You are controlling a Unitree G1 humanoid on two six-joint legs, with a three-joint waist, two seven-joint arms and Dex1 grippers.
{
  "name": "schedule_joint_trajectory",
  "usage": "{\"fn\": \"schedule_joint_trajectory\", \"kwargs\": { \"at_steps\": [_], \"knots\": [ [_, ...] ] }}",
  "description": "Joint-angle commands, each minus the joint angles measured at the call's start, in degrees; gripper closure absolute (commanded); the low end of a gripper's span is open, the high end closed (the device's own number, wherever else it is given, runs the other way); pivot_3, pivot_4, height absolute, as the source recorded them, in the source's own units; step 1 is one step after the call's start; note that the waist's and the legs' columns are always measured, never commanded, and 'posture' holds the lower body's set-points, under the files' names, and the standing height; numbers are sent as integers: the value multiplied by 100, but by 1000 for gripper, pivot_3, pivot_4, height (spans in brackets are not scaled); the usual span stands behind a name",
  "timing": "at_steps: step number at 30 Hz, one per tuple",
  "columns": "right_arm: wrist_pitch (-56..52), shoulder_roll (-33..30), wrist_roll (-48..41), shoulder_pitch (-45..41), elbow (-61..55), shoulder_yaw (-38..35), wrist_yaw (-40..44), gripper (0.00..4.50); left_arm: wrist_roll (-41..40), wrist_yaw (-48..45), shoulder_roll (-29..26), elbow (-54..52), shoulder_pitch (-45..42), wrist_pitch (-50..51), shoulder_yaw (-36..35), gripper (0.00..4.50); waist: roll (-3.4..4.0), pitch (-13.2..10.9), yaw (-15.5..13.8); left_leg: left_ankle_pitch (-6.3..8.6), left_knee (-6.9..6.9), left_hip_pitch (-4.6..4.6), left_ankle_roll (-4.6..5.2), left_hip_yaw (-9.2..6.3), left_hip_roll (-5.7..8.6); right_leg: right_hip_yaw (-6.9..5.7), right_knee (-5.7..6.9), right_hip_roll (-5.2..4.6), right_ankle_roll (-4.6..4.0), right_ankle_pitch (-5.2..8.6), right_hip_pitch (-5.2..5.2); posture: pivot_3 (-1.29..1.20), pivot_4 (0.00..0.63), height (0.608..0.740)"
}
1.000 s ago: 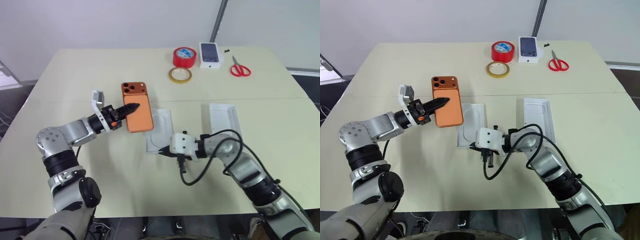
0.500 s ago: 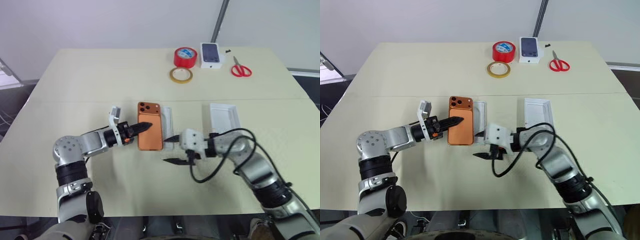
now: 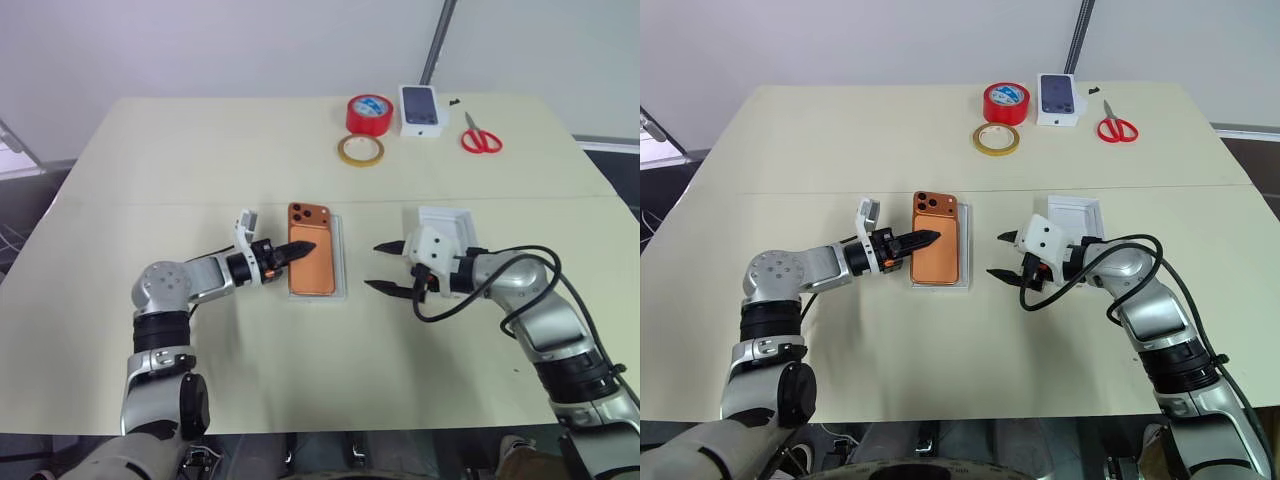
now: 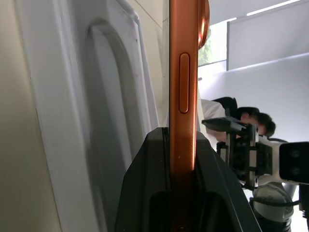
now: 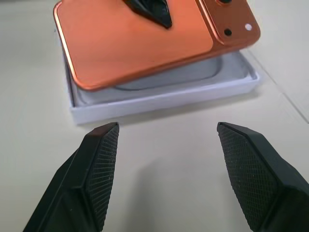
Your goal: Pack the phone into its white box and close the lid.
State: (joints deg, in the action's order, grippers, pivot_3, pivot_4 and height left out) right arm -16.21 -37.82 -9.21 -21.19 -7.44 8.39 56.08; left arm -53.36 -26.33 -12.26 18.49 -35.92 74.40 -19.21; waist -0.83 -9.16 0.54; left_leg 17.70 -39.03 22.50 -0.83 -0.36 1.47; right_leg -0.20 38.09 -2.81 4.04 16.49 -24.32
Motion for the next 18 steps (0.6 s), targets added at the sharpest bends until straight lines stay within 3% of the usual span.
{"fn": "schedule_joint_trajectory", "kwargs": {
  "at_steps": [1,4,18],
  "knots": [
    [134,-10,10,-20,-101,-70,-48,1036,36,-195,-35,-34,-75,-137,61,2732,0,0,3,0,0,0,0,0,0,0,0,0,0,0,0,0,150,740],
    [126,-6,12,10,-106,-54,-57,1036,101,-250,-113,-168,-23,-31,218,1250,2,1,2,0,0,-1,0,0,0,0,1,0,0,0,2,0,150,740],
    [262,176,157,-97,70,116,-135,1036,296,-24,-716,-1138,-278,386,593,1250,3,2,4,0,-2,-3,0,0,-2,1,2,2,0,0,4,0,150,740]
  ]
}}
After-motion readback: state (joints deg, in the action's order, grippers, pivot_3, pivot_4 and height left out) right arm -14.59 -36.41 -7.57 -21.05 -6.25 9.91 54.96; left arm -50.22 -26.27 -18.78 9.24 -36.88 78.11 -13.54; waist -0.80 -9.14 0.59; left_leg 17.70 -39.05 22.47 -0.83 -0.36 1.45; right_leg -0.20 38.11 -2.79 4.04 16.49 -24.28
